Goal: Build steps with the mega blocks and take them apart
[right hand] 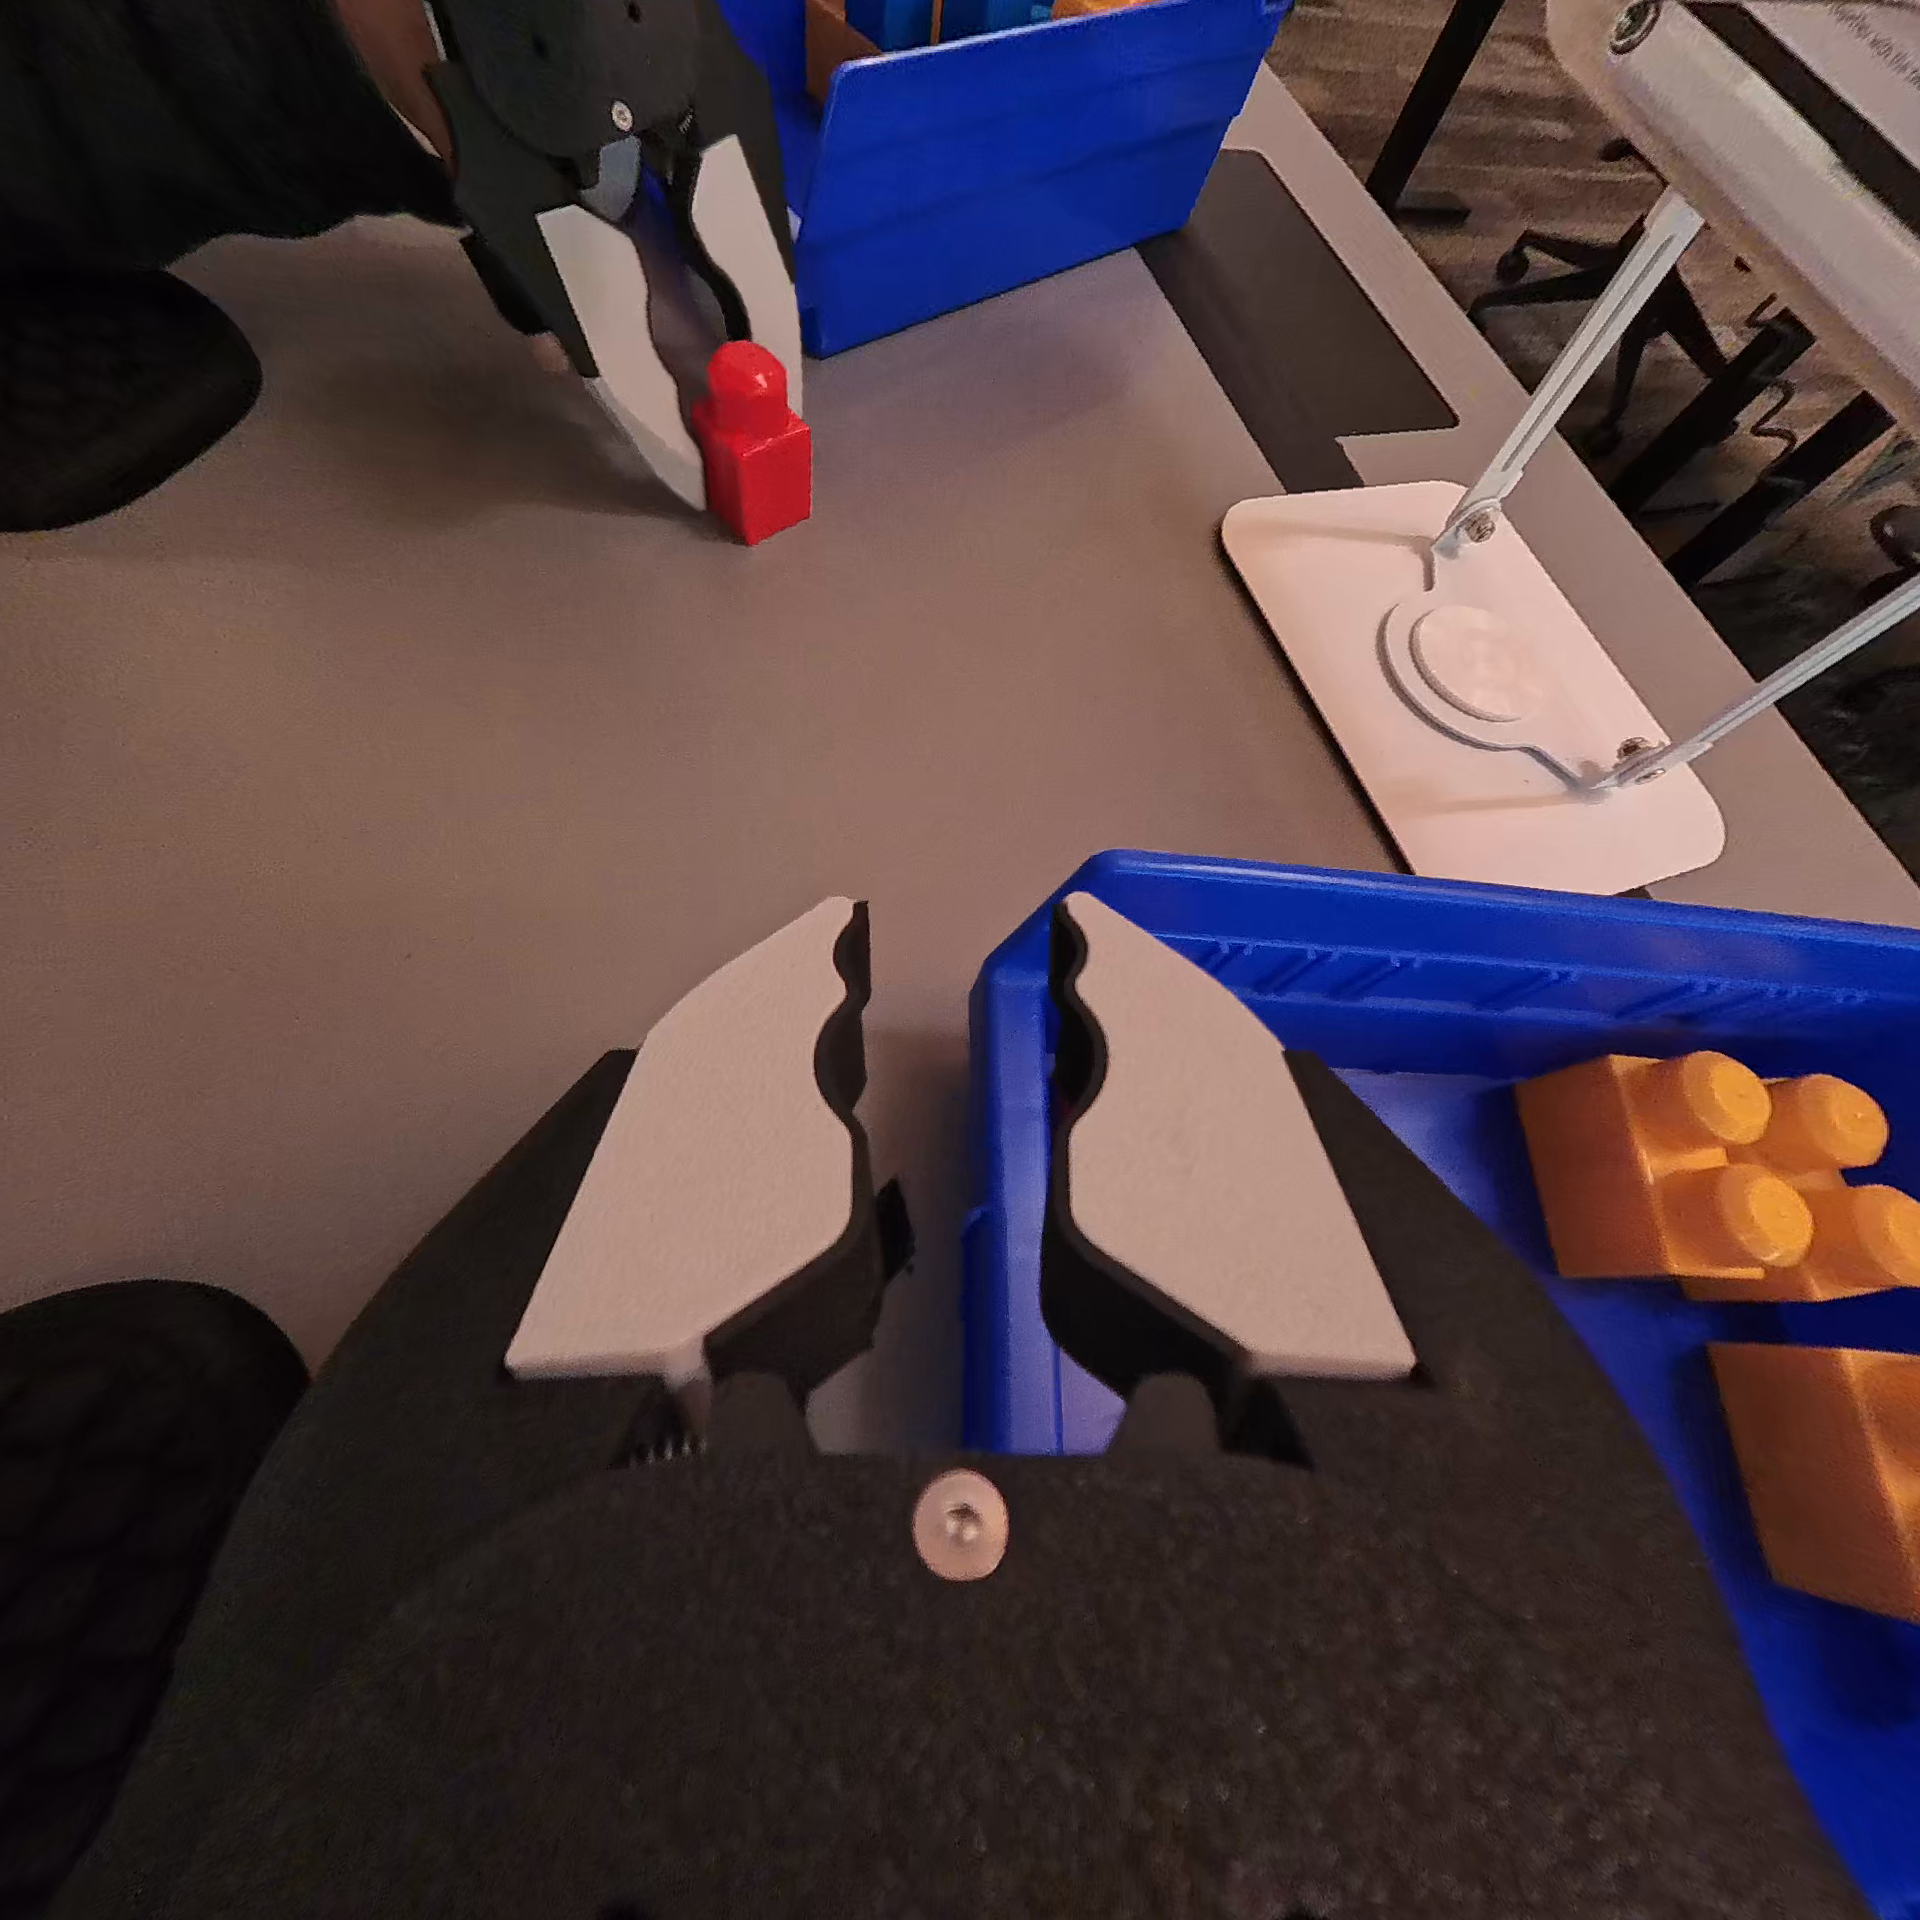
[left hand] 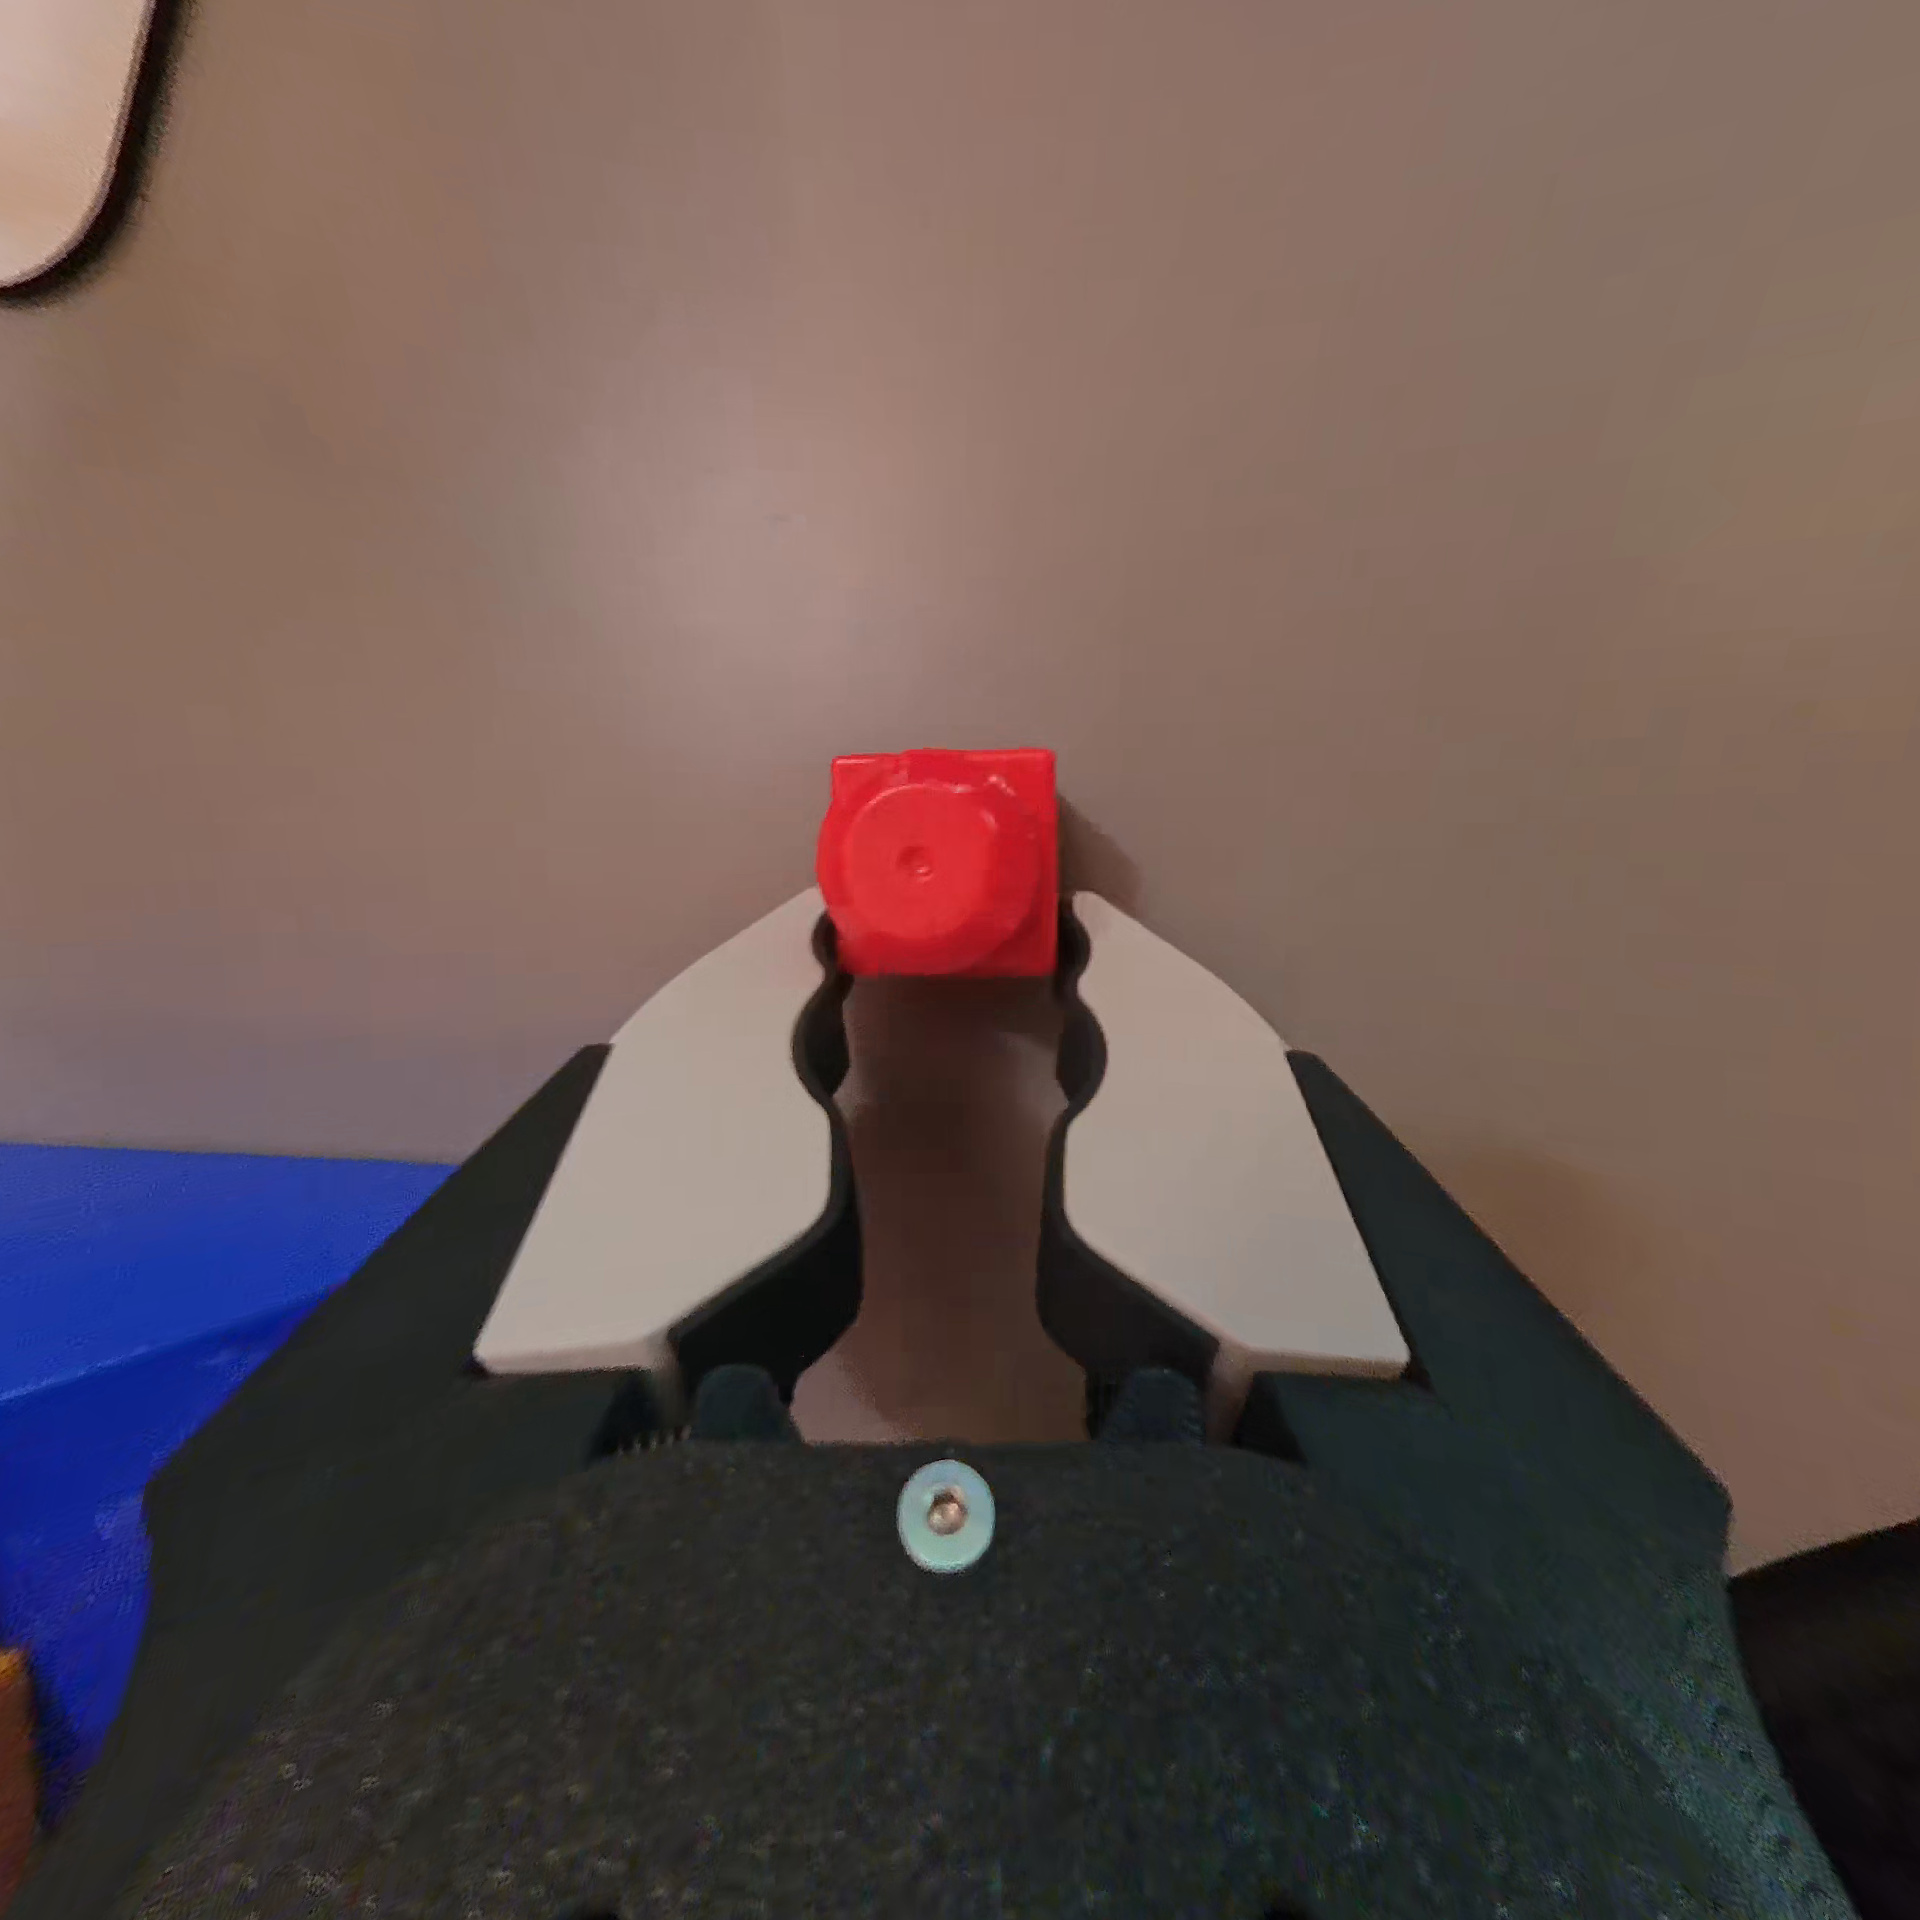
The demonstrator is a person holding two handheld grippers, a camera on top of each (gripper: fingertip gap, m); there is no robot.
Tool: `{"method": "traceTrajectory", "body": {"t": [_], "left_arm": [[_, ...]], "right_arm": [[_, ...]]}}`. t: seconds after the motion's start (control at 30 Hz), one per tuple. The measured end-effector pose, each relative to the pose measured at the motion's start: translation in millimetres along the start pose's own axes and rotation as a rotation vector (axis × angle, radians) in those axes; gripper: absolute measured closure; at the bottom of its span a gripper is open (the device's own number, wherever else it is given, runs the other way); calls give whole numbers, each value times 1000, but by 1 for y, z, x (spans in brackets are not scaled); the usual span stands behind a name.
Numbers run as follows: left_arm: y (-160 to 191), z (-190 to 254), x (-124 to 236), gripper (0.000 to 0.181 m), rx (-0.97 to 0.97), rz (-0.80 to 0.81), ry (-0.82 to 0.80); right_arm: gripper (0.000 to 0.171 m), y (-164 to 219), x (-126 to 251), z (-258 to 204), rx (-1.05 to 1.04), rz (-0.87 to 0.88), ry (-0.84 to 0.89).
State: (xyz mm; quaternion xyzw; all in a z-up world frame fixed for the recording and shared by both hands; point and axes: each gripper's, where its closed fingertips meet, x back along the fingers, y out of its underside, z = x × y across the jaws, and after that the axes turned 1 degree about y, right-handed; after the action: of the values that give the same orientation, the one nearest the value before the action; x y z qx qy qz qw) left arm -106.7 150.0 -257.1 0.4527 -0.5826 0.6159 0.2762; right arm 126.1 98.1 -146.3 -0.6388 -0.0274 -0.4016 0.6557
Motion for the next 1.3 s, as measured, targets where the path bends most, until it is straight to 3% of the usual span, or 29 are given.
{"method": "traceTrajectory", "body": {"t": [0.23, 0.57, 0.87, 1.3], "left_arm": [[-44, 20, 20, 144, -25, 181, 50], [-79, 87, 15, 144, -177, 187, 145], [-79, 107, 6, 144, -226, 143, 180], [-72, 112, -1, 144, -257, 86, 181]], "right_arm": [[139, -20, -1, -17, 57, 25, -25], [135, -59, -43, -75, 234, -22, -166], [134, -56, -82, -107, 213, -40, -302], [137, -38, -105, -118, 216, -123, -360]]}}
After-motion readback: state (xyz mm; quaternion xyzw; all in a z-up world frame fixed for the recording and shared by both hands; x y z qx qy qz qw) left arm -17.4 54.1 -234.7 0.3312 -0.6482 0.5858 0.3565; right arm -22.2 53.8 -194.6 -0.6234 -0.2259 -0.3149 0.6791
